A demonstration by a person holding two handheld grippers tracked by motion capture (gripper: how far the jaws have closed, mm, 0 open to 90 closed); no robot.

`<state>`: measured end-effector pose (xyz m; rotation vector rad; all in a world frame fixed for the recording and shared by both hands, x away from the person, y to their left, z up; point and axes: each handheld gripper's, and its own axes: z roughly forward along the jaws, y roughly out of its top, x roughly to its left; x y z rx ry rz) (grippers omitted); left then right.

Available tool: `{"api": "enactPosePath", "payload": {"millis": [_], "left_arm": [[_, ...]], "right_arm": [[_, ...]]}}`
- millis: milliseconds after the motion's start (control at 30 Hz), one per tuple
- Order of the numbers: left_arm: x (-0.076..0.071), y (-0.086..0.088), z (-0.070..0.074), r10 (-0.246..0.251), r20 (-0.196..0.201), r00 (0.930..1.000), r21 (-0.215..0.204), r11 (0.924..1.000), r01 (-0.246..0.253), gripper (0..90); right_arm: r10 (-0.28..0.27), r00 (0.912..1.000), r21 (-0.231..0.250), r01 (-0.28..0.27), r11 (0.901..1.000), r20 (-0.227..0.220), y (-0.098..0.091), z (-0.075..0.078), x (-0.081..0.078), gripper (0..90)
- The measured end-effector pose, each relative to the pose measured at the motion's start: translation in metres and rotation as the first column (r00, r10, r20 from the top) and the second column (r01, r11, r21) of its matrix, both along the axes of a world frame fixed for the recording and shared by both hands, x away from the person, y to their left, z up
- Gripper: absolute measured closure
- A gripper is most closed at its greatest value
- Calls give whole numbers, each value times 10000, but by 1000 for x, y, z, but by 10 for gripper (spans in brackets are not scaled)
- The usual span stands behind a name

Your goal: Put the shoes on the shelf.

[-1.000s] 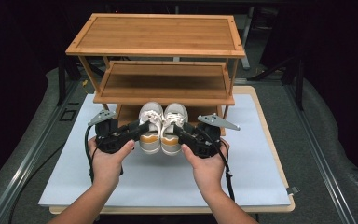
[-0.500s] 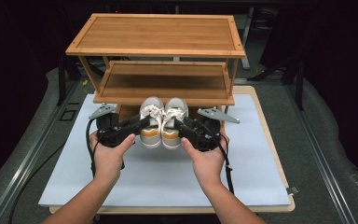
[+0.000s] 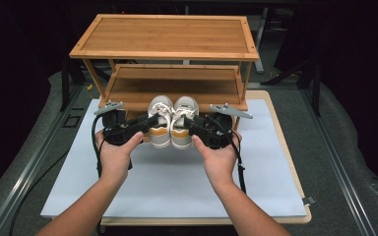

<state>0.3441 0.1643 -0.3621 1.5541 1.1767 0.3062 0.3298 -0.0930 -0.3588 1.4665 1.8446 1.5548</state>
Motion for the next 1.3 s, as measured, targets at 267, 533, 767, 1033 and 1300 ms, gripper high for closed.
{"api": "enactPosePath", "payload": {"millis": [267,533,767,1033,1300], "left_arm": [[10,-4,7,38,79,10000,208,9998,-40,580],[22,-5,11,38,-31,10000,232,9997,-38,579],[30,-4,16,140,14,9999,230,9996,-140,579],[41,0,18,120,-33,9999,141,9998,-120,579],[50,-1,19,153,-132,9998,183,9997,-150,579]], "right_arm": [[-48,10000,103,48,9999,-69,-2,5,11,608],[-108,9999,121,109,9999,-121,-3,8,21,608],[-269,9996,-67,269,9996,-84,1,14,31,609],[-227,9997,-95,226,9997,-105,3,17,41,611],[-226,9997,-213,224,9995,-58,5,18,49,615]]}}
